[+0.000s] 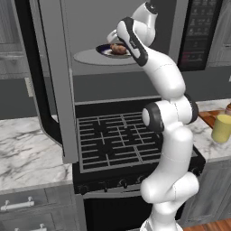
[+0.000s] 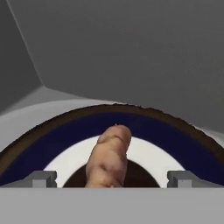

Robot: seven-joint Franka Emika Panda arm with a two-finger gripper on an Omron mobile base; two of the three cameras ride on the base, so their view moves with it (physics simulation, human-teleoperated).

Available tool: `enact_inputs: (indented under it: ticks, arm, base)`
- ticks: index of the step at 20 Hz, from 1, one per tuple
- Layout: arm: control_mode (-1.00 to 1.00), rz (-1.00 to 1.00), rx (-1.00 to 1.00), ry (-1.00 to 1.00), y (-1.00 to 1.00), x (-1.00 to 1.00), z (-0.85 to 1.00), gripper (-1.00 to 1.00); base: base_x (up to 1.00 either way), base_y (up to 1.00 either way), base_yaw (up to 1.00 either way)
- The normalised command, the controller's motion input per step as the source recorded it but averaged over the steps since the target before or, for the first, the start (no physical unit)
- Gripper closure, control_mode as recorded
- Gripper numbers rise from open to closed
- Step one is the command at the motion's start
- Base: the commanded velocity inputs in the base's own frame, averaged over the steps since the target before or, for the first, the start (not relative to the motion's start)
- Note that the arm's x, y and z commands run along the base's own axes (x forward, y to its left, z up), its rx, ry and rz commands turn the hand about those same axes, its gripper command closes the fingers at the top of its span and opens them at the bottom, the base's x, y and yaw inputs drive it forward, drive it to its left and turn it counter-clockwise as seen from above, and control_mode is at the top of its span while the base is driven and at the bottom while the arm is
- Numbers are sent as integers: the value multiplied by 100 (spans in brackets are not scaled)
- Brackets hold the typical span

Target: Retrieve the reheated potato from the microwave, then place the potato, cheese, and condiment on the cutting board.

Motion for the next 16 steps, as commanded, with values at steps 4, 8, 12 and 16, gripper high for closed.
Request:
enact_inputs:
  ticks: [4,8,12,16]
  arm:
    - [-100,0,0,5,12,0,-10,-100]
    - [-100,0,0,6,11,0,-15,-100]
    - [-100,0,0,7,2,8,-26,-100]
    - [-100,0,0,9,0,15,-25,-100]
  base:
    - [0,0,0]
    - [0,0,0]
    - [0,0,0]
    - [0,0,0]
